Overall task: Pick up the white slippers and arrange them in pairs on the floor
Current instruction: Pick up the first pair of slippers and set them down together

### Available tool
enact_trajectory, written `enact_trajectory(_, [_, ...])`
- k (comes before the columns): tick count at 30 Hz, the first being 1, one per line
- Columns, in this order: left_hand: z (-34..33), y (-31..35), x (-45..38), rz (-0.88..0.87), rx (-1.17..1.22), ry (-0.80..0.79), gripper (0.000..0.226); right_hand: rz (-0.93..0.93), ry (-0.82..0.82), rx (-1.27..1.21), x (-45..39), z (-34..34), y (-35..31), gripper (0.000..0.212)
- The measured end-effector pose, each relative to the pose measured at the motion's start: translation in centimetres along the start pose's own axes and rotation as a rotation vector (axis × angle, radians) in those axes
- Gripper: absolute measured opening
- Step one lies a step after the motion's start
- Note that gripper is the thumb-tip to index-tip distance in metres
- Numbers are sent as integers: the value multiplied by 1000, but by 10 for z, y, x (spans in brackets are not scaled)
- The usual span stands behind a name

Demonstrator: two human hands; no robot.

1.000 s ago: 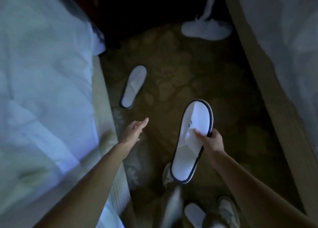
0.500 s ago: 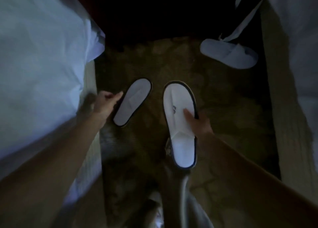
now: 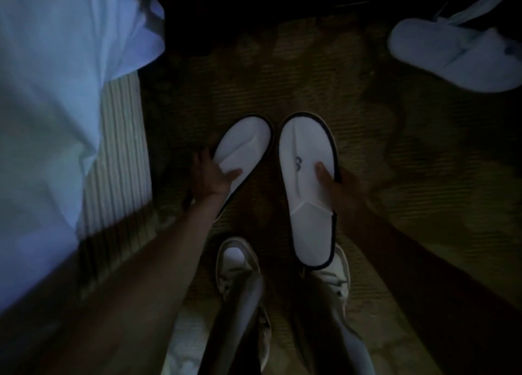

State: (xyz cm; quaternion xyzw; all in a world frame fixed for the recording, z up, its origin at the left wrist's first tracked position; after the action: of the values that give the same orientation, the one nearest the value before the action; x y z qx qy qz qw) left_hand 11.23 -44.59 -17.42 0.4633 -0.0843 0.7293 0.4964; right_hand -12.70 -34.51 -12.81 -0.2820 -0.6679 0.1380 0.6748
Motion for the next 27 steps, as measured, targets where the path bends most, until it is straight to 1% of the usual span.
enact_trajectory(1, [-4, -1, 1, -29, -23, 56, 100, 0, 16, 10, -2, -3, 2, 51])
enact_trajectory(3, [-7, -3, 2, -21, -7, 97, 105, 1, 35, 29, -1, -9, 2, 54])
enact_trajectory(5, [-7, -12, -2, 84, 91, 70, 123, -12, 41, 0, -1, -12, 3, 60])
enact_trajectory(6, [-5, -16, -1, 137, 146, 35, 131, -20, 43, -16, -1, -11, 4, 67])
enact_trajectory(7, [-5, -19, 0, 156, 181, -10, 131, -14, 36, -25, -1, -10, 4, 73])
enact_trajectory(8, [-2, -14, 6, 137, 190, -55, 119, -7, 22, -5, 1, -8, 2, 75])
enact_trajectory(9, [4, -7, 17, 86, 185, -85, 96, 1, 11, 40, 8, -7, -4, 73])
enact_trajectory(10, [11, 2, 31, 26, 173, -88, 75, -1, 4, 88, 19, -7, -11, 68])
enact_trajectory(11, [19, 9, 49, -6, 165, -83, 61, -1, 11, 119, 35, -8, -21, 63])
enact_trajectory(12, [30, 17, 70, -15, 190, -86, 56, 2, 38, 132, 57, -8, -34, 57])
enact_trajectory(13, [42, 24, 92, -9, 220, -99, 57, 4, 71, 132, 81, -5, -45, 54])
enact_trajectory(15, [74, 49, 151, 12, 238, -174, 60, -60, 137, 66, 143, 1, -80, 51])
enact_trajectory(17, [111, 80, 218, 20, 266, -271, 65, -135, 182, -68, 211, 9, -118, 57])
enact_trajectory(18, [131, 96, 255, 15, 285, -304, 71, -155, 188, -93, 253, 13, -140, 58])
enact_trajectory(20, [171, 136, 325, -16, 286, -352, 82, -124, 201, -107, 333, 23, -188, 54])
enact_trajectory(22, [208, 181, 396, -54, 278, -382, 88, -71, 214, -106, 407, 32, -229, 47])
enact_trajectory(25, [242, 246, 479, -139, 289, -449, 80, 61, 262, -137, 501, 49, -276, 35])
enact_trajectory(27, [250, 284, 525, -230, 306, -534, 76, 156, 308, -178, 552, 65, -290, 36])
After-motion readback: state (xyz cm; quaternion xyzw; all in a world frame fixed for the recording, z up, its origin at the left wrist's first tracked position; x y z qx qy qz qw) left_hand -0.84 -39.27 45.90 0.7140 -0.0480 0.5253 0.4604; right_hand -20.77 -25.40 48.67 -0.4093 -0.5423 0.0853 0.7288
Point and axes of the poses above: each hand's wrist, its own x-axis away from the middle knuckle, its own z-axis out of the back of the hand, y = z × x, the point moved 4 cm from there along -x, towards the middle knuckle, and after that the axes turned 15 degrees about -y, right-handed, at the moved point
